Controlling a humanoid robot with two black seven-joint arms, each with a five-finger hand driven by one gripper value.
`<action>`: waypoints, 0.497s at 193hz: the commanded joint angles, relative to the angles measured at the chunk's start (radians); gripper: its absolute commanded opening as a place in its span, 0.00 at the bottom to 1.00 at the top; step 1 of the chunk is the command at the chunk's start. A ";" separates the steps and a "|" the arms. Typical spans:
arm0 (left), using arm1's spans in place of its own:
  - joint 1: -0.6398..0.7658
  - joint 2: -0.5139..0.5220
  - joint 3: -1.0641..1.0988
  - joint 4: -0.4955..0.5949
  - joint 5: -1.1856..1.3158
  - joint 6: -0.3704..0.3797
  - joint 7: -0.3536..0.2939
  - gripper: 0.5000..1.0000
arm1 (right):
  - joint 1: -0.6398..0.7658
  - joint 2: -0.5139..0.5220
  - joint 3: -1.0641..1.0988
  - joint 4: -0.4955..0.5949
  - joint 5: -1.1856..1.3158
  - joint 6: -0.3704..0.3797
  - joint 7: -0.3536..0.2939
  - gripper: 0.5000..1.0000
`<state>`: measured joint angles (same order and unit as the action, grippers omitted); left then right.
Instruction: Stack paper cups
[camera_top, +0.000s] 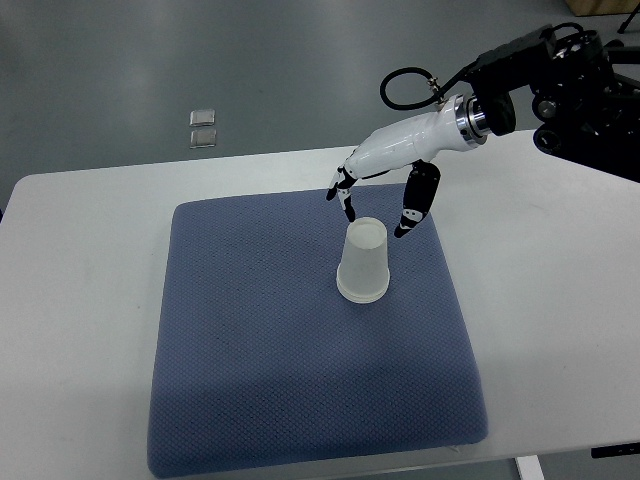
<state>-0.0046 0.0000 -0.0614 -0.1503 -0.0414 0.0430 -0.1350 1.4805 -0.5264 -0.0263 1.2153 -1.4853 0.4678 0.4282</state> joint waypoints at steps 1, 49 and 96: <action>0.000 0.000 0.000 0.000 0.000 0.000 0.000 1.00 | 0.001 -0.001 0.003 -0.020 0.000 -0.001 0.000 0.79; 0.000 0.000 0.000 0.000 0.000 0.000 0.000 1.00 | -0.058 0.023 0.157 -0.118 0.046 -0.001 0.000 0.79; 0.000 0.000 0.000 0.000 0.000 0.000 0.000 1.00 | -0.167 0.086 0.299 -0.267 0.287 -0.014 0.000 0.79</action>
<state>-0.0046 0.0000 -0.0614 -0.1503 -0.0414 0.0429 -0.1350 1.3669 -0.4739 0.2208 1.0109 -1.3135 0.4666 0.4281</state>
